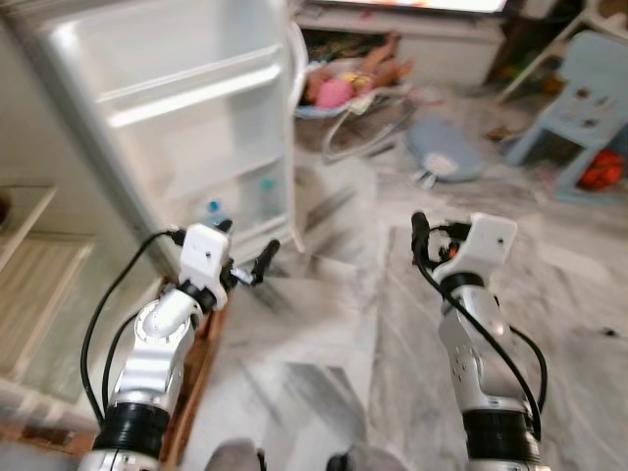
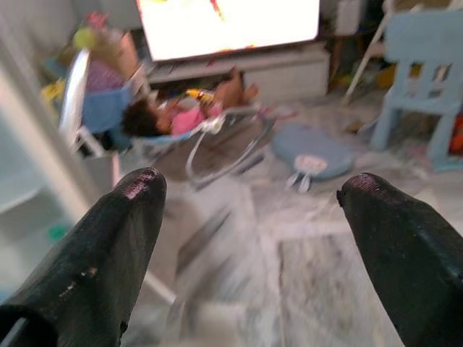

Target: Restocking fridge

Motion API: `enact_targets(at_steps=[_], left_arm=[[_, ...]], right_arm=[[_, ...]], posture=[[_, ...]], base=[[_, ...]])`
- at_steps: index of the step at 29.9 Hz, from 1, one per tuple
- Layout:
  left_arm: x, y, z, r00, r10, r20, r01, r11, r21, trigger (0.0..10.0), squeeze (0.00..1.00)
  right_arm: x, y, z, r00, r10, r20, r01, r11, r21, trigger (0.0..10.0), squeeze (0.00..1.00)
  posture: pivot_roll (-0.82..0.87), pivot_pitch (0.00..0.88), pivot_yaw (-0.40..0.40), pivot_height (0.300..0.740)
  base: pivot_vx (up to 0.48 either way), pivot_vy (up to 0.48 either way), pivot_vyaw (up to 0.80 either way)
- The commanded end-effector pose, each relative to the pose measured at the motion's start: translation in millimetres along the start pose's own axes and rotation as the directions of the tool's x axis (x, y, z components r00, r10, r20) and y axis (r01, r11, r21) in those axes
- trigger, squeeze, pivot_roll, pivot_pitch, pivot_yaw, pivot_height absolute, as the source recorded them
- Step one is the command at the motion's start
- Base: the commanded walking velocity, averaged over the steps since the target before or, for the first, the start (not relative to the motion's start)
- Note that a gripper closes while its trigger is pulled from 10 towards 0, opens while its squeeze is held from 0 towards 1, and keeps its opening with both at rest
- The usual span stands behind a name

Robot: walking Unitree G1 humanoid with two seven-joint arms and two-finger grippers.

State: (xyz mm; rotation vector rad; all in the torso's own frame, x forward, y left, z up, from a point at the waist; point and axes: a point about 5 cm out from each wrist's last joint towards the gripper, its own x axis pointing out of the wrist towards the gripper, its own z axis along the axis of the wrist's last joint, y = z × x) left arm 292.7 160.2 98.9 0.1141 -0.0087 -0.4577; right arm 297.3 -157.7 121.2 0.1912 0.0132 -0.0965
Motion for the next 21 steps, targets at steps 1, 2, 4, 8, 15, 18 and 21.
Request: enact_targets(at_steps=[1,2,4,8,15,18,21], left_arm=[[-3.3,3.6,-2.2,1.000,0.009,-0.013,-0.009,1.000,0.001,10.0,0.00],[-3.3,3.5,-2.2,1.000,0.008,-0.013,-0.008,1.000,0.000,10.0,0.00],[-3.3,3.3,-2.0,1.000,0.005,-0.011,-0.005,1.000,-0.002,10.0,0.00],[-2.5,3.1,-1.4,1.000,-0.003,-0.005,0.003,1.000,-0.003,10.0,0.00],[-1.1,2.9,-1.2,1.000,-0.016,-0.005,0.016,1.000,-0.005,10.0,0.00],[-0.9,3.2,-0.8,1.000,-0.016,-0.003,0.015,1.000,-0.005,10.0,0.00],[-0.2,3.6,0.0,1.000,-0.016,-0.001,0.016,1.000,-0.002,10.0,0.00]], right_arm=[[-0.9,3.8,-4.0,1.000,0.009,-0.016,-0.009,1.000,0.006,10.0,0.00],[-1.5,4.1,-4.4,1.000,0.009,-0.017,-0.009,1.000,0.006,10.0,0.00],[-2.1,4.4,-4.5,1.000,0.009,-0.017,-0.009,1.000,0.008,10.0,0.00],[-2.1,4.7,-4.5,1.000,0.008,-0.018,-0.008,1.000,0.009,10.0,0.00],[0.4,4.9,-4.3,1.000,0.007,-0.011,-0.007,1.000,0.010,10.0,0.00],[0.6,5.6,-4.2,1.000,0.008,-0.010,-0.008,1.000,0.011,10.0,0.00],[1.1,6.4,-3.3,1.000,0.011,-0.007,-0.011,1.000,0.011,10.0,0.00]], posture=[[0.08,0.085,-0.032,0.740],[0.08,0.085,-0.032,0.740],[0.08,0.087,-0.032,0.740],[0.08,0.088,-0.032,0.740],[0.08,0.088,-0.032,0.740],[0.08,0.088,-0.032,0.740],[0.07,0.092,-0.035,0.740]], base=[[0.480,0.000,-0.80],[0.480,0.000,-0.80],[0.480,0.000,-0.80],[0.480,0.000,-0.80],[0.480,0.000,-0.80],[0.480,0.000,-0.80],[0.480,0.000,-0.80]])
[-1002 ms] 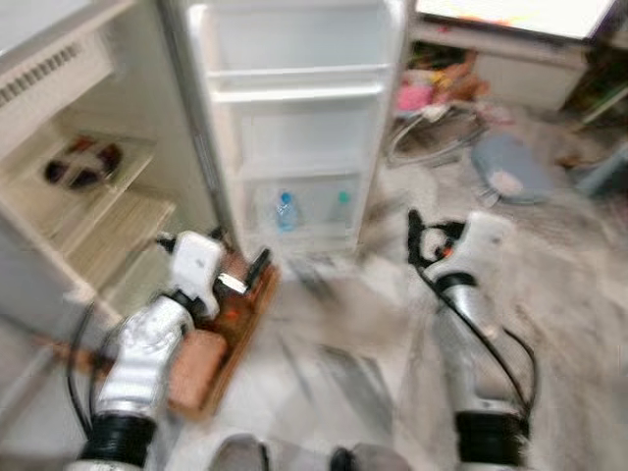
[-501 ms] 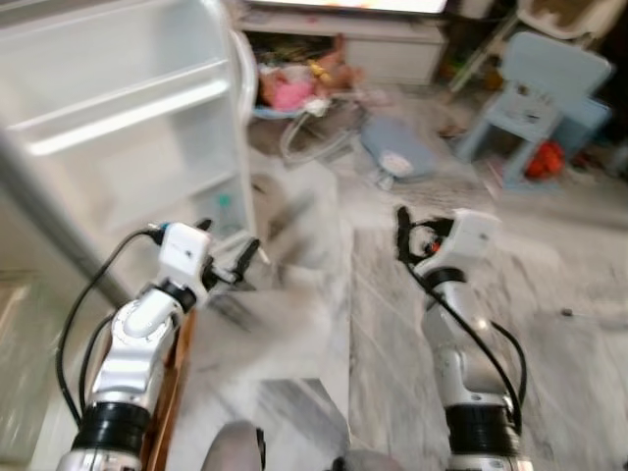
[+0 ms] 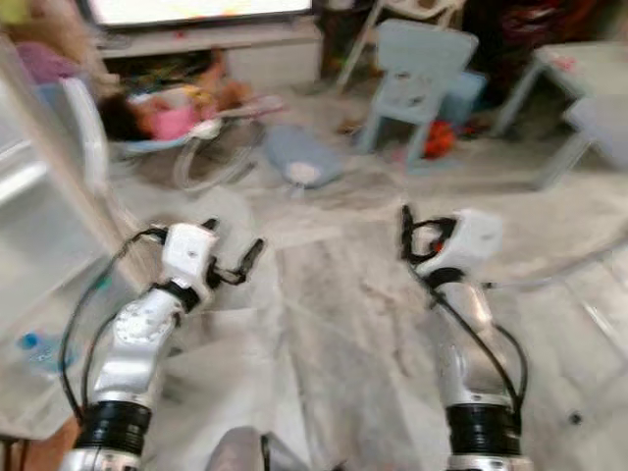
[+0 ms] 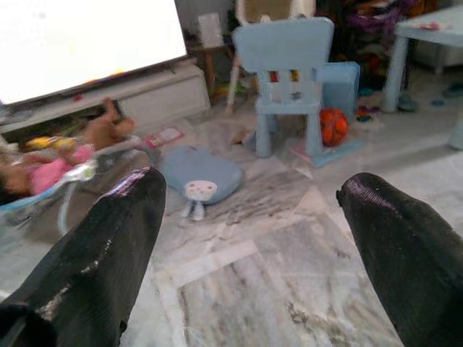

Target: Restocking fridge

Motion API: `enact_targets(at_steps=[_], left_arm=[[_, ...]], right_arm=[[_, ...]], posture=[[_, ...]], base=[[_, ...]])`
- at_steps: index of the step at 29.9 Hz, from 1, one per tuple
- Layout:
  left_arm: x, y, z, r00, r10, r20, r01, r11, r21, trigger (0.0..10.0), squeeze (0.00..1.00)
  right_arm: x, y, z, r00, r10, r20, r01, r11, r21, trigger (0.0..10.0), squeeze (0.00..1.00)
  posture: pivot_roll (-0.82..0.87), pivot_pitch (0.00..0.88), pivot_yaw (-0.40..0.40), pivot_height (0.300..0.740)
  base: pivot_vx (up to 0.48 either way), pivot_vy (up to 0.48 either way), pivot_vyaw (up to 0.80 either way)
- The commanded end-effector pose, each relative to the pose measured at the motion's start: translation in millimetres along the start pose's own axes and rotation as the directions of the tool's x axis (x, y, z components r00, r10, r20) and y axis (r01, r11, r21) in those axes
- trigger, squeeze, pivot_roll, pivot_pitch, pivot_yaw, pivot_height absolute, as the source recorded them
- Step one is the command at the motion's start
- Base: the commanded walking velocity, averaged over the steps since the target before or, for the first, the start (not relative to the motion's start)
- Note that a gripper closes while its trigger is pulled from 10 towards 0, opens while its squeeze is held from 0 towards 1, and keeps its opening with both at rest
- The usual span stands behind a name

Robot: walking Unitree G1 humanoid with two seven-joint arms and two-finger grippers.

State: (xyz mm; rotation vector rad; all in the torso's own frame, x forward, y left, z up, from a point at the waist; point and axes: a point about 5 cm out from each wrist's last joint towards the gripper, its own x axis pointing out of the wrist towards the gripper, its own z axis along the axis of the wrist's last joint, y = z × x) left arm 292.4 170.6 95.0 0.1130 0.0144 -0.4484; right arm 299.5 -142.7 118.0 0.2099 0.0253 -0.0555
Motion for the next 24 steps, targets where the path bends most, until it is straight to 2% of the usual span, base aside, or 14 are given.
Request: enact_targets(at_steps=[1,4,9,13,18,23,24], left_arm=[[5.2,-4.8,6,0.999,-0.025,0.021,0.025,1.000,0.005,10.0,0.00],[6.1,-4.0,10,0.999,-0.051,0.019,0.051,0.998,0.028,10.0,0.00],[2.2,2.1,13,0.999,-0.040,0.020,0.039,0.998,0.048,10.0,0.00],[-0.9,5.6,10,1.000,0.006,0.028,-0.007,1.000,0.022,10.0,0.00],[-1.1,0.5,5,1.000,0.017,0.024,-0.017,1.000,-0.001,10.0,0.00],[-5.2,-2.2,-3,0.999,0.032,-0.003,-0.032,0.999,-0.016,10.0,0.00],[-7.0,-0.3,-7,0.998,0.051,-0.031,-0.051,0.999,-0.011,10.0,0.00]], right_arm=[[0.5,-7.7,3,1.000,-0.028,0.010,0.028,1.000,-0.007,10.0,0.00],[2.5,-6.5,7,1.000,-0.022,0.019,0.022,1.000,-0.010,10.0,0.00],[3.6,-6.8,10,0.999,-0.021,0.032,0.022,1.000,-0.016,10.0,0.00],[2.0,-7.2,8,0.999,-0.025,0.022,0.025,1.000,-0.013,10.0,0.00],[0.3,-5.0,5,1.000,-0.006,0.014,0.006,1.000,-0.024,10.0,0.00],[-1.7,-6.6,3,1.000,-0.002,0.013,0.003,0.999,-0.040,10.0,0.00],[-2.8,-7.3,2,1.000,0.001,0.009,0.000,0.999,-0.046,10.0,0.00]], posture=[[0.07,0.098,-0.038,0.740],[0.06,0.111,-0.040,0.740],[0.07,0.128,-0.041,0.740],[0.07,0.121,-0.046,0.740],[0.07,0.106,-0.048,0.740],[0.08,0.089,-0.044,0.740],[0.08,0.084,-0.044,0.740]], base=[[0.480,0.000,-0.80],[0.480,0.000,-0.80],[0.480,0.000,-0.80],[0.471,0.000,-0.80],[0.465,0.000,-0.80],[0.455,0.000,-0.80],[0.435,0.000,-0.80]])
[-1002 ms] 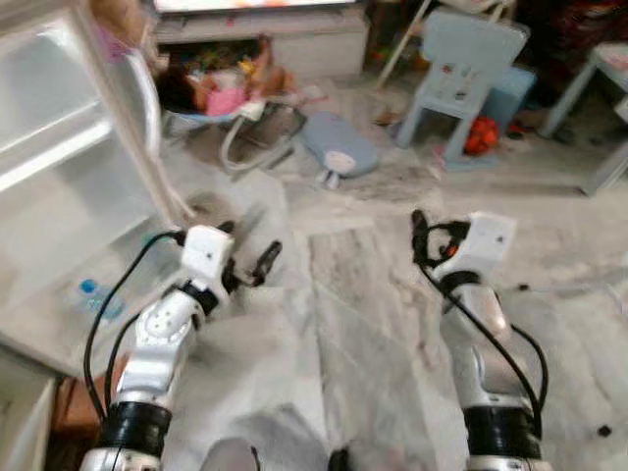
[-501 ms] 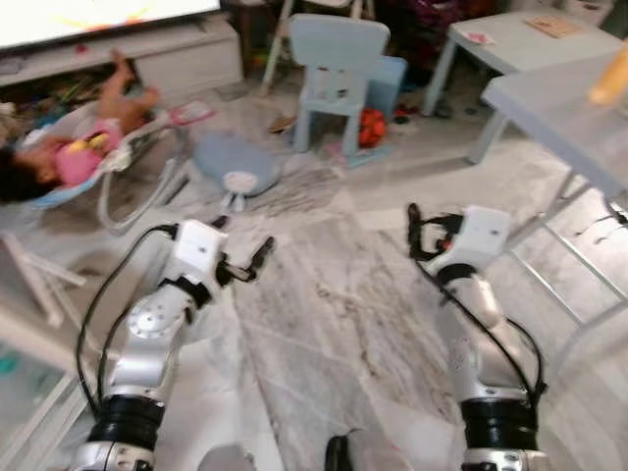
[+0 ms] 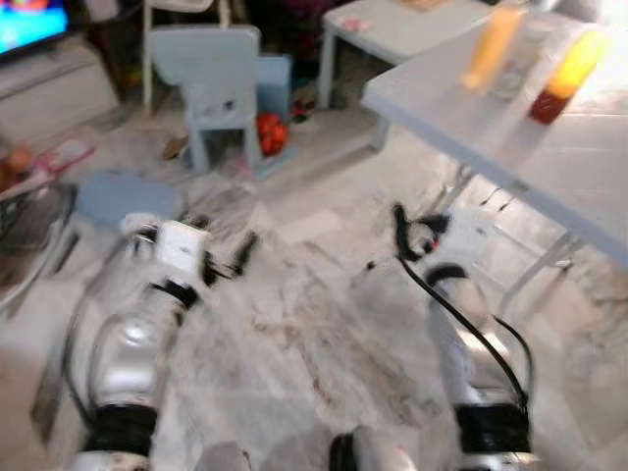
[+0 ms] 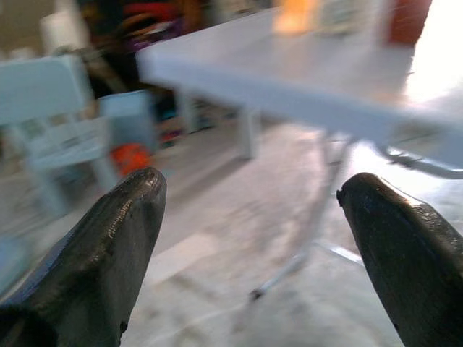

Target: Restocking fridge

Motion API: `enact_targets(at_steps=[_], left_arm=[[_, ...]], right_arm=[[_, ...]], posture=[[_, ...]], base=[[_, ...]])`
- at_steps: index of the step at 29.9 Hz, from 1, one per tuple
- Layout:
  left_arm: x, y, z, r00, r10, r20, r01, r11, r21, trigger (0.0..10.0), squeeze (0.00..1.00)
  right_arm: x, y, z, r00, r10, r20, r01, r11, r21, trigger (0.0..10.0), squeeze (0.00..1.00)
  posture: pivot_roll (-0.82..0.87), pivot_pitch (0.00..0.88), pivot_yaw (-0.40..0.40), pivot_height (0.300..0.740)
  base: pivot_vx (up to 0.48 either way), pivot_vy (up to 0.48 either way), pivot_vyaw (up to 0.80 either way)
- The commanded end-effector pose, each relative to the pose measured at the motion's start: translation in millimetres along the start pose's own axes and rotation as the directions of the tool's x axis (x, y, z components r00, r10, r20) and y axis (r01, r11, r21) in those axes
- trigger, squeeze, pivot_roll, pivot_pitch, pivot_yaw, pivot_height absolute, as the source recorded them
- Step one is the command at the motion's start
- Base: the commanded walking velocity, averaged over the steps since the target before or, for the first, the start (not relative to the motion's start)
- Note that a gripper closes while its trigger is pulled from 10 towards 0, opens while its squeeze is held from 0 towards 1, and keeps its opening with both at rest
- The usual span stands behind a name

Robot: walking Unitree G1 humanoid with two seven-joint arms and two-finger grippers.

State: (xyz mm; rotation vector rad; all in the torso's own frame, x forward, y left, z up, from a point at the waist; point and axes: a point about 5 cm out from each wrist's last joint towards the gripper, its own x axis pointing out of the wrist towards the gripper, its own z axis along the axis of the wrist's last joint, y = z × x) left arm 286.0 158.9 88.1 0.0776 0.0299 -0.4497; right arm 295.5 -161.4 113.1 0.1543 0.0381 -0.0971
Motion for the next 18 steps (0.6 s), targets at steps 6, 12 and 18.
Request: enact_targets(at_steps=[6,12,18], left_arm=[[-8.0,21.4,0,0.997,0.073,-0.011,-0.073,0.996,0.042,10.0,0.00],[-6.6,26.3,3,0.994,0.111,0.003,-0.111,0.992,0.058,10.0,0.00],[-6.7,27.8,2,0.992,0.128,0.006,-0.128,0.991,0.049,10.0,0.00]], right_arm=[[-3.7,15.9,-1,0.997,0.082,0.005,-0.082,0.997,0.000,10.0,0.00],[-3.5,16.5,-3,0.996,0.087,-0.001,-0.087,0.996,-0.006,10.0,0.00],[-3.0,14.9,-1,0.997,0.081,0.013,-0.081,0.997,-0.015,10.0,0.00]], posture=[[0.08,0.080,-0.042,0.740],[0.08,0.076,-0.043,0.740],[0.07,0.076,-0.037,0.740]], base=[[0.374,0.000,-0.80],[0.167,0.000,-0.67],[0.000,0.000,0.00]])
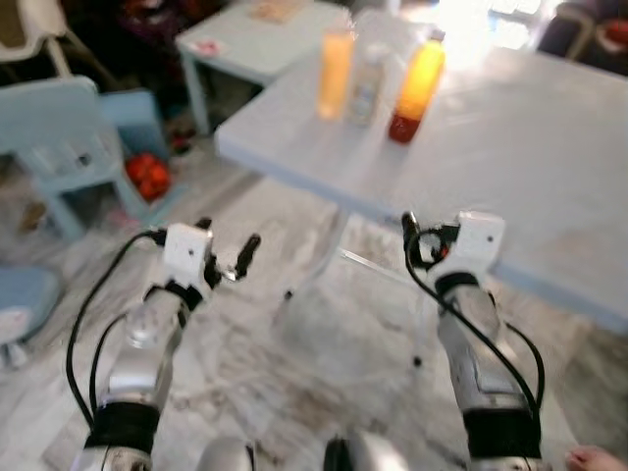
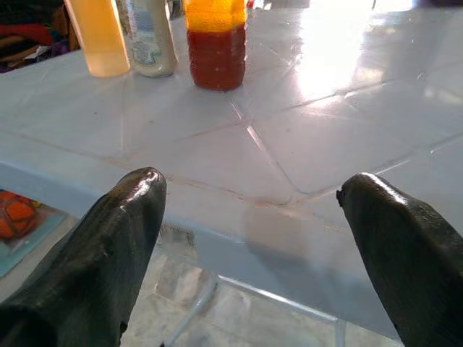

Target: Restocking fridge

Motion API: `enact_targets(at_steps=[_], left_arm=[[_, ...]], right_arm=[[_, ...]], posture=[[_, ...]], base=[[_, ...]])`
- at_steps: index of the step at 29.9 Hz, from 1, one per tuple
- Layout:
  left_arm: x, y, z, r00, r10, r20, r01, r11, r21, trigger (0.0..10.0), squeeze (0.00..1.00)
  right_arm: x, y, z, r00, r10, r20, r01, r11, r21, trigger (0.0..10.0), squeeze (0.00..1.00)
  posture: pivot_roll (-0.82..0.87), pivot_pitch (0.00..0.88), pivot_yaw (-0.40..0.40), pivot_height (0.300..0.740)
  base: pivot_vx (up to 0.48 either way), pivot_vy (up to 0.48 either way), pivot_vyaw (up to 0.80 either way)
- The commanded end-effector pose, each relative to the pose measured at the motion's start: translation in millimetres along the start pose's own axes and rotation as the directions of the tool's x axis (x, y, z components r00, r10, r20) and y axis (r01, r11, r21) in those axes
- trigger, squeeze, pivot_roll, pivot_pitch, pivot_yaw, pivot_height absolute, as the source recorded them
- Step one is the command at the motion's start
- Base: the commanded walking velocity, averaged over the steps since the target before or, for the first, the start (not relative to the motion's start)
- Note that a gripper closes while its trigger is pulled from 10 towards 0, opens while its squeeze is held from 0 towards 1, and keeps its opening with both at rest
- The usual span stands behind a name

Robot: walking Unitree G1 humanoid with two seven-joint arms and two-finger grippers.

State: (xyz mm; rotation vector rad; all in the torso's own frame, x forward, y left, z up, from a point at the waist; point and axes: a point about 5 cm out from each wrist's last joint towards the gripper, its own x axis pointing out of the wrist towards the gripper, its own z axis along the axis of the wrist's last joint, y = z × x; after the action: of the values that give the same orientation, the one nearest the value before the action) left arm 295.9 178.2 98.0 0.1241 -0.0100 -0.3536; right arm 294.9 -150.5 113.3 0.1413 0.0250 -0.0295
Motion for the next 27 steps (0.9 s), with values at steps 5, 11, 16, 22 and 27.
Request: enact_targets(at_steps=[5,11,16,22,27], left_arm=[[-6.0,10.1,-9,0.995,0.092,-0.026,-0.092,0.996,-0.009,10.0,0.00],[-2.8,11.7,-8,0.993,0.117,-0.022,-0.118,0.993,-0.016,10.0,0.00],[-2.1,12.1,-7,0.992,0.124,-0.016,-0.124,0.992,-0.010,10.0,0.00],[-2.2,14.1,-7,0.989,0.146,-0.009,-0.146,0.989,-0.029,10.0,0.00],[-0.9,16.5,-7,0.987,0.157,-0.019,-0.158,0.987,-0.038,10.0,0.00]], right_arm=[[-2.1,4.3,1,1.000,0.012,0.014,-0.012,1.000,-0.006,10.0,0.00],[-1.7,3.5,3,1.000,0.013,0.022,-0.013,1.000,-0.012,10.0,0.00],[0.5,2.2,4,0.999,0.011,0.030,-0.011,1.000,-0.016,10.0,0.00],[0.9,1.8,6,0.999,0.010,0.037,-0.009,1.000,-0.018,10.0,0.00],[0.9,2.1,8,0.998,0.012,0.055,-0.010,0.999,-0.036,10.0,0.00]], posture=[[0.07,0.076,-0.033,0.740],[0.06,0.076,-0.031,0.740],[0.06,0.077,-0.031,0.740],[0.06,0.077,-0.031,0.740],[0.06,0.080,-0.034,0.740]], base=[[0.000,0.000,0.00],[0.000,0.000,0.00],[0.000,0.000,0.00],[0.000,0.000,0.00],[0.000,0.000,0.00]])
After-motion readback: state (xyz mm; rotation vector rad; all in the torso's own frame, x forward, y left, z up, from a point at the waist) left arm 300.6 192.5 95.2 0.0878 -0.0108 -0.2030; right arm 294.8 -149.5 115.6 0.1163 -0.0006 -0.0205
